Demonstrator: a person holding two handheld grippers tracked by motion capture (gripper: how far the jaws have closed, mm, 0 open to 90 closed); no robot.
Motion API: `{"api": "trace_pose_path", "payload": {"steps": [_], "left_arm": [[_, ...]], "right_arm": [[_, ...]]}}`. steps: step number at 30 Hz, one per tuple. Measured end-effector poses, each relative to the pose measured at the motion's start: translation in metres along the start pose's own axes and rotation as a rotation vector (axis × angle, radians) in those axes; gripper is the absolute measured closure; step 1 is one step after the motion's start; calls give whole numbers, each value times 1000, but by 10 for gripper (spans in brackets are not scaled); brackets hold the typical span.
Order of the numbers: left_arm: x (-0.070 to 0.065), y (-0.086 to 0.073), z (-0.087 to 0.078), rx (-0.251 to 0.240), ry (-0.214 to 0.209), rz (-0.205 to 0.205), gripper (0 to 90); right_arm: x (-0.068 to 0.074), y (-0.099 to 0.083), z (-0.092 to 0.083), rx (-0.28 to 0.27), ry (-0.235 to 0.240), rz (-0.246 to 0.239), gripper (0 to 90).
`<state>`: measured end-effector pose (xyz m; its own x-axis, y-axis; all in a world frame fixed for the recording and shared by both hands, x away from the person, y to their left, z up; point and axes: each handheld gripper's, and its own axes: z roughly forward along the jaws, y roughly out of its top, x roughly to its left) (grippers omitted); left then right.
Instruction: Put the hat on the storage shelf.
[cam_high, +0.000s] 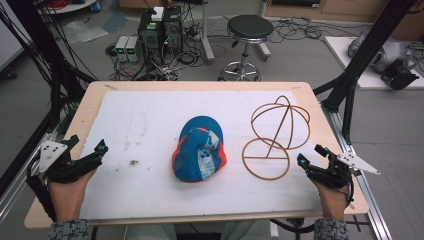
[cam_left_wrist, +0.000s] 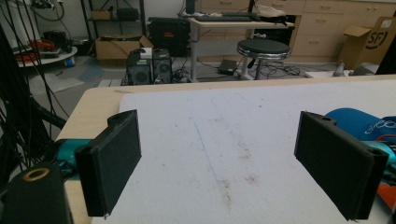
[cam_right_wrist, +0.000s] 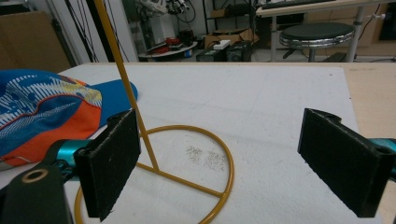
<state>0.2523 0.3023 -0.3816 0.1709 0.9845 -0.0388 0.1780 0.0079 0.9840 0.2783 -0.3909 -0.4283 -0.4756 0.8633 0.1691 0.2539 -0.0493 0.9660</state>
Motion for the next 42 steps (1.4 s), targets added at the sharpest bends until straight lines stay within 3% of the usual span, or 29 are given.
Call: {"api": "trace_pose_path", "payload": {"steps": [9, 18, 32, 36, 42], "left_arm": [[1, 2, 3, 2, -3, -4, 149], [-10, 5, 12, 6, -43, 7, 153], [-55, 6, 41, 27, -175, 47, 161], [-77, 6, 52, 35, -238, 64, 167], [-99, 6, 59, 41, -297, 91, 187]], "right_arm": [[-1, -2, -4, 4, -3, -5, 123], [2, -3, -6, 17, -3, -12, 123], [3, -6, -15, 24, -9, -18, 123], [3, -7, -20, 31, -15, -17, 123], [4, -9, -23, 33, -18, -30, 123]]}}
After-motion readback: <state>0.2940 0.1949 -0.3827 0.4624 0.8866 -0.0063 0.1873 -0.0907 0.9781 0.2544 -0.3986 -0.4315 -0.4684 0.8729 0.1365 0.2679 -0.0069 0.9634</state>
